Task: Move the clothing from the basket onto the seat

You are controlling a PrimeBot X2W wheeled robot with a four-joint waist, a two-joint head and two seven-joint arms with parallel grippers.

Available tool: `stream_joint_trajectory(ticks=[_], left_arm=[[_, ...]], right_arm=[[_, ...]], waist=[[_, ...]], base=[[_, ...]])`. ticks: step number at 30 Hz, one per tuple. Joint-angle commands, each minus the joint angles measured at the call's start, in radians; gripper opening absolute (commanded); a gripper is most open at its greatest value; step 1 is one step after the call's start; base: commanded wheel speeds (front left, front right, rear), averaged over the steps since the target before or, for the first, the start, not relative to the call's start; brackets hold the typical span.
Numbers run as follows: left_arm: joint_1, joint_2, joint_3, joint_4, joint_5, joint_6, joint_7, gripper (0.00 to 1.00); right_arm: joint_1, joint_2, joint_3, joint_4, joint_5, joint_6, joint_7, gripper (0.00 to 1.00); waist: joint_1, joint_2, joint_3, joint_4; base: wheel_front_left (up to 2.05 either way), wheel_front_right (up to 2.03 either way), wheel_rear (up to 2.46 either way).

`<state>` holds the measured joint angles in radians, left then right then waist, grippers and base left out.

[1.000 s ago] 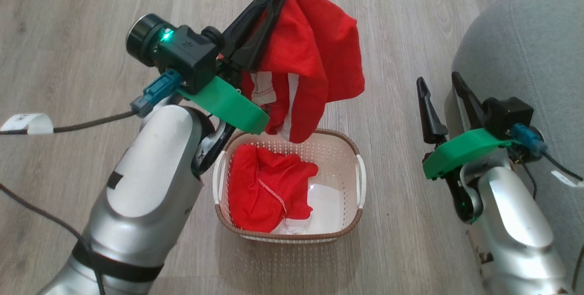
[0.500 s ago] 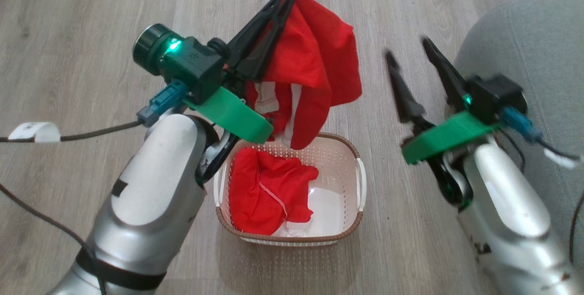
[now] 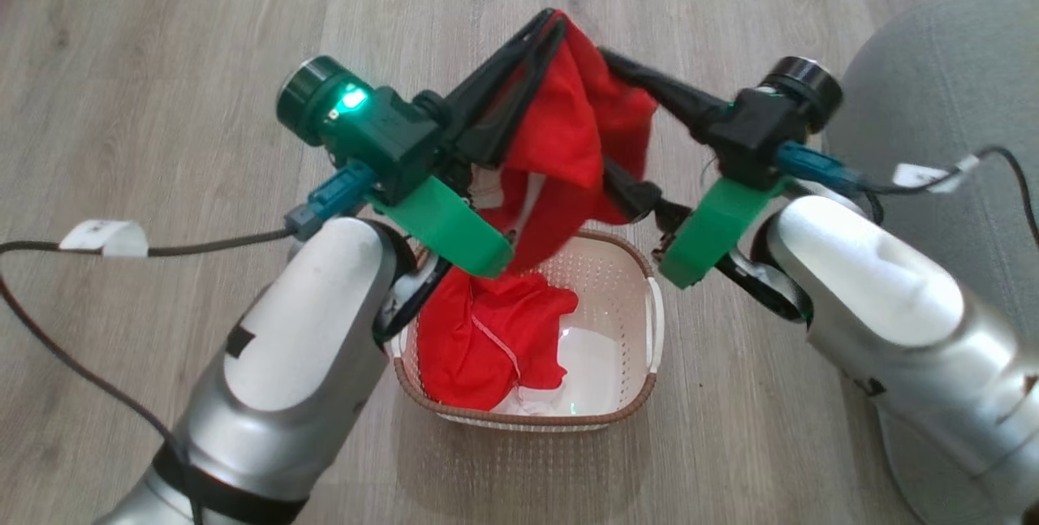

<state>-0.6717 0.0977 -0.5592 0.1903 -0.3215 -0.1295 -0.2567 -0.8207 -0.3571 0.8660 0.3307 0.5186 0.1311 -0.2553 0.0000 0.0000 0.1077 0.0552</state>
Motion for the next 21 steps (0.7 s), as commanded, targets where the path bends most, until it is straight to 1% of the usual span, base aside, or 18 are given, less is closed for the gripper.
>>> stream_joint_trajectory(ticks=[1, 4, 8, 10, 11, 12, 14, 21], left_arm=[[-0.039, 0.012, 0.027, -0.039, -0.011, -0.001, -0.005, 0.00], [-0.046, 0.014, 0.005, -0.046, -0.021, -0.001, -0.005, 0.00], [-0.049, 0.014, -0.017, -0.052, -0.029, -0.001, -0.005, 0.00], [-0.049, 0.013, -0.025, -0.053, -0.034, -0.001, -0.005, 0.00], [-0.050, 0.013, -0.028, -0.053, -0.035, -0.001, -0.005, 0.00], [-0.049, 0.013, -0.030, -0.053, -0.037, -0.001, -0.005, 0.00], [-0.048, 0.014, -0.032, -0.050, -0.040, -0.001, -0.005, 0.00], [-0.041, 0.017, -0.012, -0.034, -0.038, -0.001, -0.005, 0.00]], right_arm=[[-0.023, 0.000, 0.004, -0.018, 0.010, 0.000, -0.006, 1.00], [-0.082, -0.017, 0.124, 0.037, 0.078, 0.000, -0.006, 1.00], [-0.156, -0.016, 0.295, 0.118, 0.191, 0.000, -0.006, 1.00], [-0.183, -0.004, 0.345, 0.147, 0.242, 0.000, -0.006, 1.00], [-0.192, 0.004, 0.353, 0.153, 0.261, 0.000, -0.006, 1.00], [-0.197, 0.010, 0.358, 0.161, 0.276, 0.000, -0.006, 0.97], [-0.202, 0.019, 0.351, 0.163, 0.292, 0.000, -0.006, 0.00], [-0.152, 0.018, 0.266, 0.171, 0.289, 0.000, -0.006, 0.00]], waist=[[0.0000, 0.0000, 0.002, 0.002], [0.0000, 0.0000, 0.006, 0.008], [0.0000, 0.0000, 0.011, 0.017], [0.0000, 0.0000, 0.014, 0.022], [0.0000, 0.0000, 0.016, 0.024], [0.0000, 0.0000, 0.017, 0.026], [0.0000, 0.0000, 0.021, 0.030], [0.0000, 0.0000, 0.025, 0.026]], base=[[0.00, 0.00, 0.00], [0.00, 0.00, 0.00], [0.00, 0.00, 0.00], [0.00, 0.00, 0.00], [0.00, 0.00, 0.00], [0.00, 0.00, 0.00], [0.00, 0.00, 0.00], [0.00, 0.00, 0.00]])
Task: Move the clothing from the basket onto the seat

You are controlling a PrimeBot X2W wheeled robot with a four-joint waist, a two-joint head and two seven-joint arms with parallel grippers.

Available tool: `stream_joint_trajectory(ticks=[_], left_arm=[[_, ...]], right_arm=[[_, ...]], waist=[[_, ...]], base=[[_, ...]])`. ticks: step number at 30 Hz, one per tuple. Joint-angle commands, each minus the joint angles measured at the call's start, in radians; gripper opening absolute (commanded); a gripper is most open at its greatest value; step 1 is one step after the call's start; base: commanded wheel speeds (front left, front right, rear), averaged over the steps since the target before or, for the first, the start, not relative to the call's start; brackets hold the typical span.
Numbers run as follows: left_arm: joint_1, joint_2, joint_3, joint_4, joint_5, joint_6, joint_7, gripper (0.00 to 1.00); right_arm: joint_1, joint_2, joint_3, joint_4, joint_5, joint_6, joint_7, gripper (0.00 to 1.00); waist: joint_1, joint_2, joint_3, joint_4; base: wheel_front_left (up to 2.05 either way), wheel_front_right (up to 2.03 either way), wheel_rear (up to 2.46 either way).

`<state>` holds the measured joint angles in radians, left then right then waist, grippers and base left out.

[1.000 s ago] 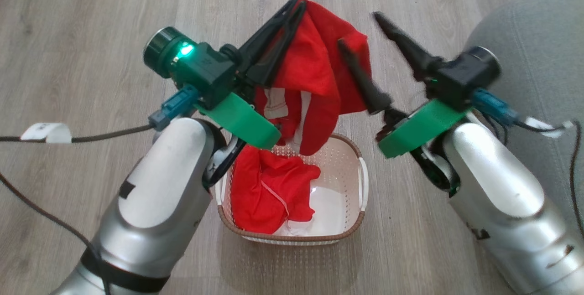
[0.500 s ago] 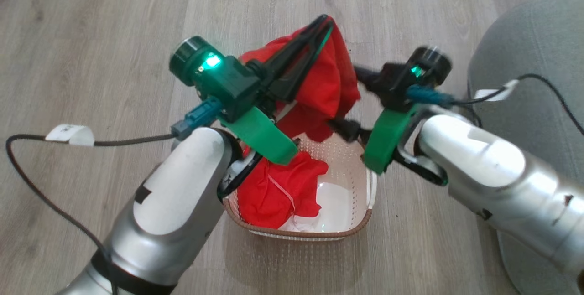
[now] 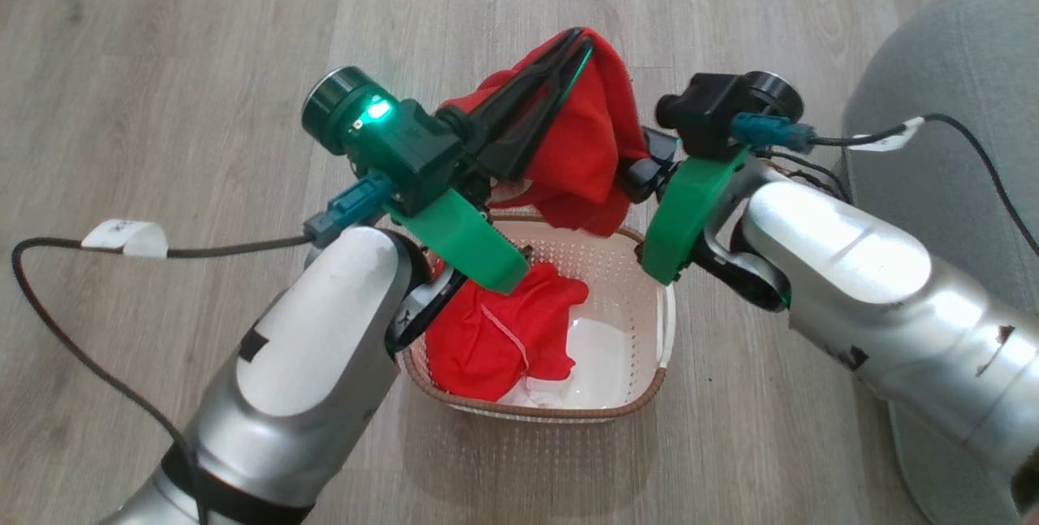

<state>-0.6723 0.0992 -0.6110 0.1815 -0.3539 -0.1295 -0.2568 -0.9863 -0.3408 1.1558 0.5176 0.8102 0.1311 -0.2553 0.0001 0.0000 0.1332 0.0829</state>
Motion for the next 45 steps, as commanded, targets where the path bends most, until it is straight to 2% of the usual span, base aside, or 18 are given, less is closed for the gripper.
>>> stream_joint_trajectory(ticks=[1, 2, 3, 4, 5, 12, 18, 33, 41, 45], left_arm=[[-0.038, 0.015, 0.044, -0.020, -0.005, -0.001, -0.005, 0.00], [-0.036, 0.015, 0.048, -0.016, -0.004, -0.001, -0.005, 0.00], [-0.032, 0.014, 0.054, -0.011, -0.006, -0.001, -0.005, 0.36], [-0.028, 0.012, 0.061, -0.006, -0.011, -0.001, -0.005, 0.90], [-0.021, 0.013, 0.066, 0.007, -0.013, -0.001, -0.005, 1.00], [0.003, 0.033, 0.045, 0.051, -0.037, -0.001, -0.005, 1.00], [0.018, 0.062, -0.005, 0.106, -0.063, -0.001, -0.005, 1.00], [0.048, 0.098, -0.053, 0.181, -0.080, -0.001, -0.005, 1.00], [0.085, 0.085, -0.026, 0.176, -0.071, -0.001, -0.005, 1.00], [0.081, 0.069, -0.037, 0.175, -0.063, -0.001, -0.005, 1.00]], right_arm=[[0.022, 0.000, -0.037, -0.016, -0.007, 0.000, -0.006, 0.00], [0.031, -0.001, -0.051, -0.018, -0.009, 0.000, -0.006, 0.00], [0.040, -0.002, -0.066, -0.020, -0.011, 0.000, -0.006, 0.00], [0.049, -0.004, -0.082, -0.022, -0.014, 0.000, -0.006, 0.00], [0.071, -0.007, -0.117, -0.029, -0.020, 0.000, -0.006, 0.00], [0.155, -0.001, -0.265, -0.046, -0.043, 0.000, -0.006, 0.00], [0.220, 0.013, -0.383, -0.072, -0.088, 0.000, -0.006, 0.00], [0.331, 0.027, -0.558, -0.133, -0.160, 0.000, -0.006, 0.00], [0.396, 0.043, -0.606, -0.149, -0.176, 0.000, -0.006, 0.00], [0.430, 0.033, -0.670, -0.164, -0.187, 0.000, -0.006, 0.00]], waist=[[-0.0001, 0.0000, 0.000, -0.005], [-0.0001, 0.0000, 0.001, -0.009], [-0.0001, 0.0000, 0.002, -0.014], [-0.0001, 0.0000, 0.003, -0.019], [-0.0001, 0.0000, 0.004, -0.031], [-0.0001, 0.0000, 0.012, -0.100], [-0.0001, 0.0000, 0.020, -0.195], [-0.0001, 0.0000, 0.028, -0.440], [-0.0001, 0.0000, 0.001, -0.571], [-0.0001, 0.0000, 0.004, -0.597]], base=[[0.00, 0.00, 0.00], [0.00, 0.00, 0.00], [0.00, 0.00, 0.00], [0.00, 0.00, 0.00], [0.00, 0.00, 0.00], [0.00, 0.00, 0.00], [0.00, 0.00, 0.00], [0.00, 0.00, 0.00], [0.00, 0.00, 0.00], [0.00, 0.00, 0.00]])
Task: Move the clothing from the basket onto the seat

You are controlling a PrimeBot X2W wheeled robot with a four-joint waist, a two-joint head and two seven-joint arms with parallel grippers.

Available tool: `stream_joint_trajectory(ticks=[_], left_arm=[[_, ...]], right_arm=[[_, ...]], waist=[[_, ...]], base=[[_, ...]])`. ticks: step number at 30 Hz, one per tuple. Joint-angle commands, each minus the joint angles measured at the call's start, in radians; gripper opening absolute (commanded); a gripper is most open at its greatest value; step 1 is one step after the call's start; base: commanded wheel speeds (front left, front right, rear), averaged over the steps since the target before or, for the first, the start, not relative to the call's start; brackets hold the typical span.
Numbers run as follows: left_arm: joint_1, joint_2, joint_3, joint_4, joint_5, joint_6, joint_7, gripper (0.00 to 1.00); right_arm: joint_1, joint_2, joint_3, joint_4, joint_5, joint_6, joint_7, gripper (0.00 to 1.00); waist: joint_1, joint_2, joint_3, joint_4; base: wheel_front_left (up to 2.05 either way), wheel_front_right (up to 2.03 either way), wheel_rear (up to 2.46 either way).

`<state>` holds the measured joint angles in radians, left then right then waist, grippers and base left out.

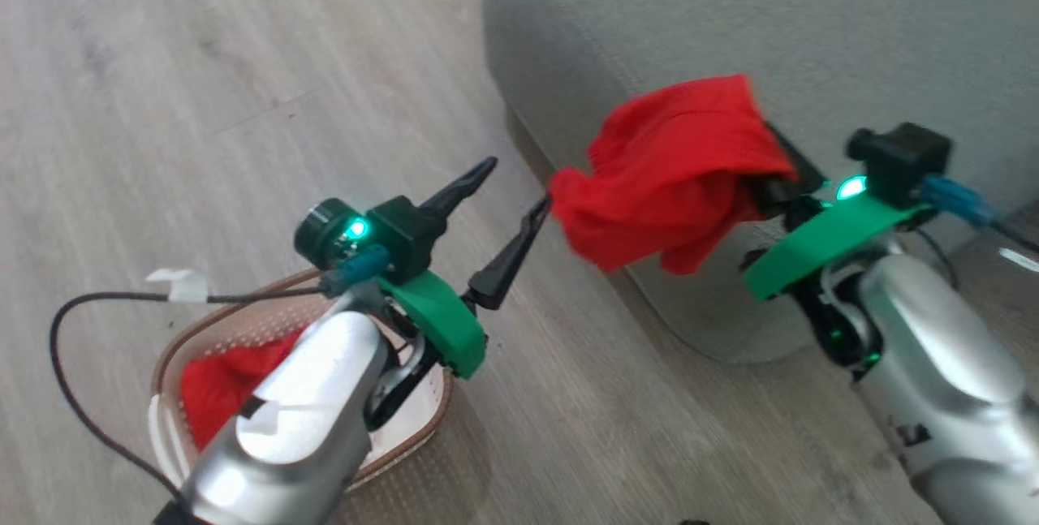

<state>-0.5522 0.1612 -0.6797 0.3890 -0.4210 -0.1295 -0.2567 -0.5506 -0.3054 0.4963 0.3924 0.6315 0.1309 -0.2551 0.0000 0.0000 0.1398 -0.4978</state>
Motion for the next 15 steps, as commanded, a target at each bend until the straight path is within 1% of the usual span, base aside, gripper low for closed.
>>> stream_joint_trajectory(ticks=[1, 5, 9, 12, 15], left_arm=[[-0.045, 0.005, 0.026, -0.031, 0.004, -0.001, -0.005, 1.00], [-0.063, 0.001, 0.003, -0.023, 0.002, -0.001, -0.005, 1.00], [-0.070, 0.002, 0.003, -0.021, 0.008, -0.001, -0.005, 1.00], [-0.076, 0.016, -0.001, -0.026, 0.016, -0.001, -0.005, 1.00], [-0.086, 0.038, -0.009, -0.034, 0.018, -0.001, -0.005, 1.00]], right_arm=[[0.006, -0.005, -0.030, -0.046, -0.015, 0.000, -0.007, 0.00], [0.055, -0.011, -0.098, -0.067, -0.042, 0.000, -0.007, 0.00], [0.079, -0.017, -0.162, -0.079, -0.073, 0.000, -0.007, 0.00], [0.064, -0.009, -0.226, -0.065, -0.105, 0.000, -0.007, 0.00], [0.014, 0.018, -0.298, -0.029, -0.142, 0.000, -0.007, 0.00]], waist=[[0.0000, 0.0000, 0.000, -0.020], [0.0000, 0.0000, 0.011, -0.030], [0.0000, 0.0000, 0.040, -0.037], [0.0000, 0.0000, 0.079, -0.040], [0.0000, 0.0000, 0.130, -0.041]], base=[[0.00, 0.00, 0.00], [0.00, 0.00, 0.00], [0.00, 0.00, 0.00], [0.00, 0.00, 0.00], [0.00, 0.00, 0.00]])
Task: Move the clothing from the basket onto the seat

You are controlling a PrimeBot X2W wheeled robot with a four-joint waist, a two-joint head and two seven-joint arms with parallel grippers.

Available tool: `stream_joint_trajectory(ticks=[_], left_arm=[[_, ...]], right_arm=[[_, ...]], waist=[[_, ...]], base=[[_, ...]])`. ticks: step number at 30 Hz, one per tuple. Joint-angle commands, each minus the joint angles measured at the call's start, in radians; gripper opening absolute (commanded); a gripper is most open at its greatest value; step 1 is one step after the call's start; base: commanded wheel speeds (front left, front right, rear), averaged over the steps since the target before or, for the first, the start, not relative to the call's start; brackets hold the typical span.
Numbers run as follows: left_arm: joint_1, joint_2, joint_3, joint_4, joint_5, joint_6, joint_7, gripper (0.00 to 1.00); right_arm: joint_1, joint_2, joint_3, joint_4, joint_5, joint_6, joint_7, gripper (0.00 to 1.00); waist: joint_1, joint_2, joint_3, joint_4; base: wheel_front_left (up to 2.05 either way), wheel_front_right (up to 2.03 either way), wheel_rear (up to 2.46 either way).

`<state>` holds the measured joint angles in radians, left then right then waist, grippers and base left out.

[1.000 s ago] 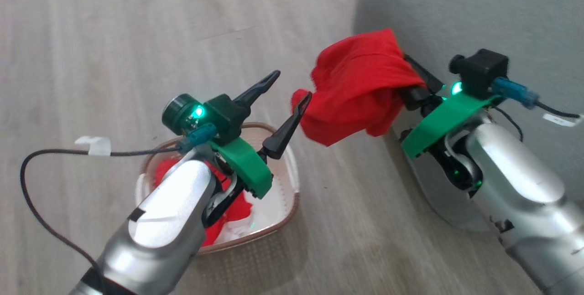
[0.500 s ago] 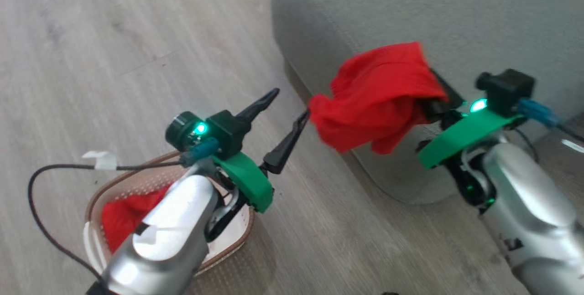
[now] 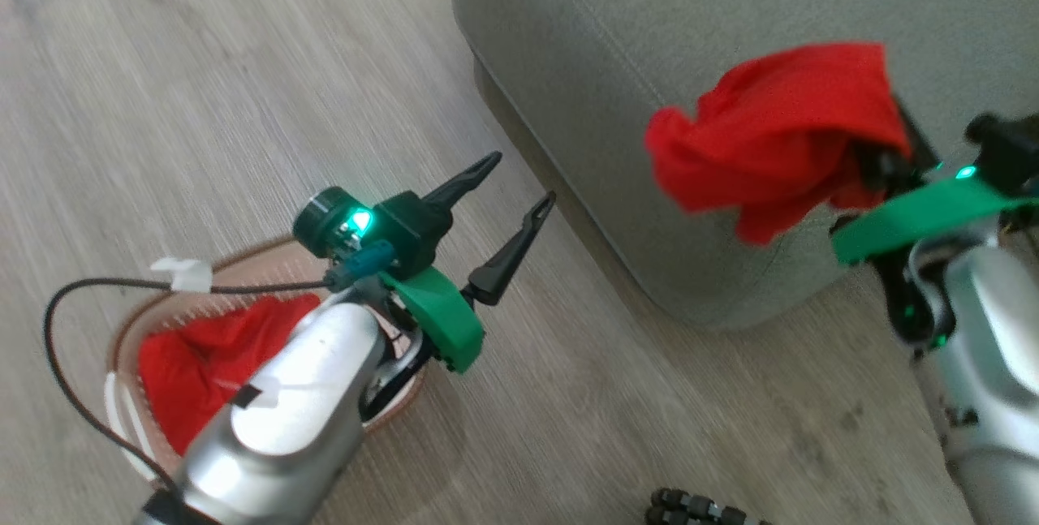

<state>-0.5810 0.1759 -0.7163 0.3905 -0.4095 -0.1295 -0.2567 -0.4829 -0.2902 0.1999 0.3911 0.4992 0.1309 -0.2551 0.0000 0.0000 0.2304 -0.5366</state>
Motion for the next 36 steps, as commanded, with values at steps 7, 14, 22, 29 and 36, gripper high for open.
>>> stream_joint_trajectory(ticks=[7, 14, 22, 29, 36], left_arm=[[-0.089, 0.086, 0.016, -0.058, 0.014, -0.001, -0.005, 1.00], [-0.144, 0.117, -0.014, -0.083, 0.012, -0.001, -0.005, 1.00], [-0.204, 0.147, -0.033, -0.109, 0.009, -0.001, -0.005, 1.00], [-0.232, 0.161, -0.051, -0.125, 0.010, -0.001, -0.005, 1.00], [-0.231, 0.182, -0.046, -0.143, 0.012, -0.001, -0.005, 1.00]], right_arm=[[-0.229, 0.068, -0.135, 0.071, -0.094, 0.000, -0.007, 0.00], [-0.375, 0.066, -0.267, 0.144, -0.178, 0.000, -0.007, 0.00], [-0.562, 0.039, -0.481, 0.234, -0.283, 0.000, -0.007, 0.00], [-0.711, -0.070, -0.633, 0.372, -0.405, 0.000, -0.007, 0.00], [-0.816, -0.167, -0.816, 0.450, -0.528, 0.000, 0.007, 0.00]], waist=[[0.0000, 0.0000, 0.168, 0.006], [0.0000, 0.0000, 0.266, 0.056], [0.0000, 0.0000, 0.380, 0.123], [0.0000, 0.0000, 0.455, 0.191], [0.0000, 0.0000, 0.510, 0.252]], base=[[0.00, 0.00, 0.00], [0.00, 0.00, 0.00], [0.00, 0.00, 0.00], [0.00, 0.00, 0.00], [0.00, 0.00, 0.00]])
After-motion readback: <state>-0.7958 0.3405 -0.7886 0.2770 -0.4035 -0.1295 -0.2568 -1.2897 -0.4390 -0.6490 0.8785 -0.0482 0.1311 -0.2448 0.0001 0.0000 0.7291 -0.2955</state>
